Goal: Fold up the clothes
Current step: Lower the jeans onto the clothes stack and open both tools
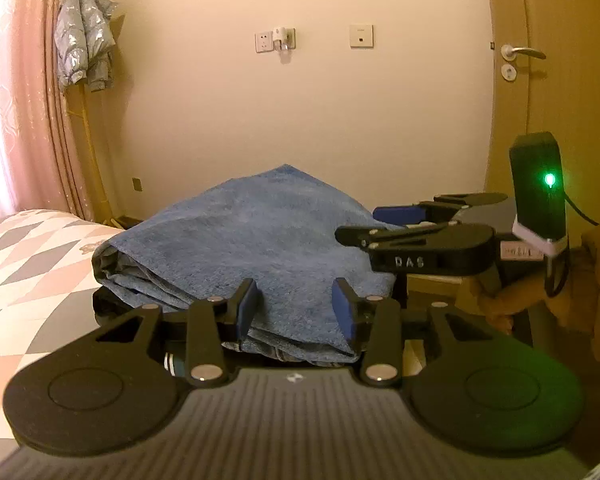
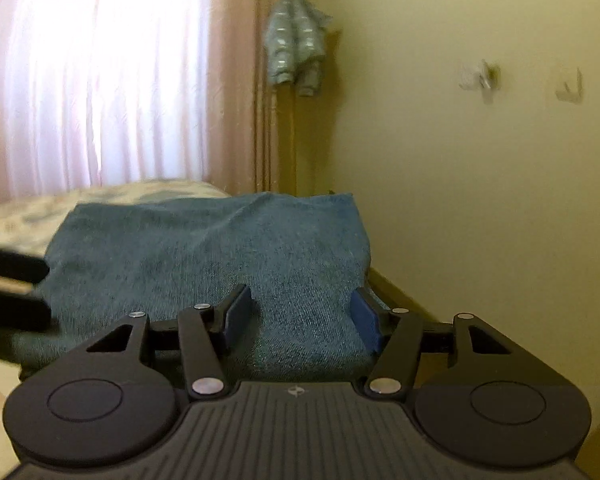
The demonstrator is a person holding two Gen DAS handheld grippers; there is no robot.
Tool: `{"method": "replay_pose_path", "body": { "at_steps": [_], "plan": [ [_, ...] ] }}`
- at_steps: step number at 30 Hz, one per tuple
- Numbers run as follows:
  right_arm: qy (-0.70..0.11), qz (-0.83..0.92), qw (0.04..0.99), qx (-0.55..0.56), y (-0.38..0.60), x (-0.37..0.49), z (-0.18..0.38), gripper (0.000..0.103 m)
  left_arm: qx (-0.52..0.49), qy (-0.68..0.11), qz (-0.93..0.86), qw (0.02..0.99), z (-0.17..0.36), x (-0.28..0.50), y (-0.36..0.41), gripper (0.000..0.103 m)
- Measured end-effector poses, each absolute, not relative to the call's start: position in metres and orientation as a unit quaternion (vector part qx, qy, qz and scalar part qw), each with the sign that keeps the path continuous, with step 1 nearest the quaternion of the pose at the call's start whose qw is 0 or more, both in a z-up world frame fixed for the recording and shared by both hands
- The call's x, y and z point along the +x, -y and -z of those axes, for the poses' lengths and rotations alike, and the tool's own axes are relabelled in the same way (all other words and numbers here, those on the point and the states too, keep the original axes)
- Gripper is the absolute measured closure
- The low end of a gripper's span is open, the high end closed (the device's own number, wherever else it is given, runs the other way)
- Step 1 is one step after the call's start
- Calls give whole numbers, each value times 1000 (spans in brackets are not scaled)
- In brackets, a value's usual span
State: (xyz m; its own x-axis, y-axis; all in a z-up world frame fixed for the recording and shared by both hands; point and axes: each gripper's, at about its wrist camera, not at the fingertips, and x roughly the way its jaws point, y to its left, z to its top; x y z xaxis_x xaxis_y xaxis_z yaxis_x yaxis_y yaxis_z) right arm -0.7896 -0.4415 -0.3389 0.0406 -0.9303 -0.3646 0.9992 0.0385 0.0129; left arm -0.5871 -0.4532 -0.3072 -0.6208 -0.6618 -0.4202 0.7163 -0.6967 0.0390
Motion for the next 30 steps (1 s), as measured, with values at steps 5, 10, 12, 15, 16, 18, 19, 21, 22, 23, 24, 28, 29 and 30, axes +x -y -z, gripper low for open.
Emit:
{"method": "replay_pose_path", "body": {
  "at_steps": [5,10,12,15,16,18,19,21,22,23,24,28,29,30],
  "plan": [
    [-131,683,709,117,444,-790,346,45,204,-67,896,390,312,-586,455,58],
    [-139,685,704,124,443,-788,337,44,232,-79,879,409,294,-589,451,58],
    [-151,680,705,134,446,-786,322,43,253,-99,867,417,280,-589,453,57],
    [-148,674,707,156,446,-783,297,38,275,-137,850,428,257,-585,456,52],
    [-140,674,706,165,444,-782,288,37,285,-150,842,433,250,-584,457,44],
    [-119,676,702,191,437,-781,272,31,305,-175,826,441,240,-580,458,38],
    [-108,678,698,206,432,-780,265,25,313,-185,820,443,236,-577,458,38],
    [-84,680,688,238,418,-776,252,21,329,-203,807,446,231,-572,457,36],
    [-77,681,684,250,411,-774,247,19,337,-212,801,448,229,-569,457,35],
    [-74,681,679,264,407,-771,243,15,343,-220,796,448,228,-566,456,32],
    [-76,682,671,281,401,-767,240,15,348,-227,792,448,226,-562,455,31],
    [-72,691,643,322,375,-753,232,11,365,-220,788,444,216,-549,445,27],
    [-71,694,636,329,368,-749,230,10,371,-214,787,445,213,-545,443,27],
    [-71,698,629,336,361,-745,226,10,374,-209,786,446,207,-541,441,26]
  ]
}}
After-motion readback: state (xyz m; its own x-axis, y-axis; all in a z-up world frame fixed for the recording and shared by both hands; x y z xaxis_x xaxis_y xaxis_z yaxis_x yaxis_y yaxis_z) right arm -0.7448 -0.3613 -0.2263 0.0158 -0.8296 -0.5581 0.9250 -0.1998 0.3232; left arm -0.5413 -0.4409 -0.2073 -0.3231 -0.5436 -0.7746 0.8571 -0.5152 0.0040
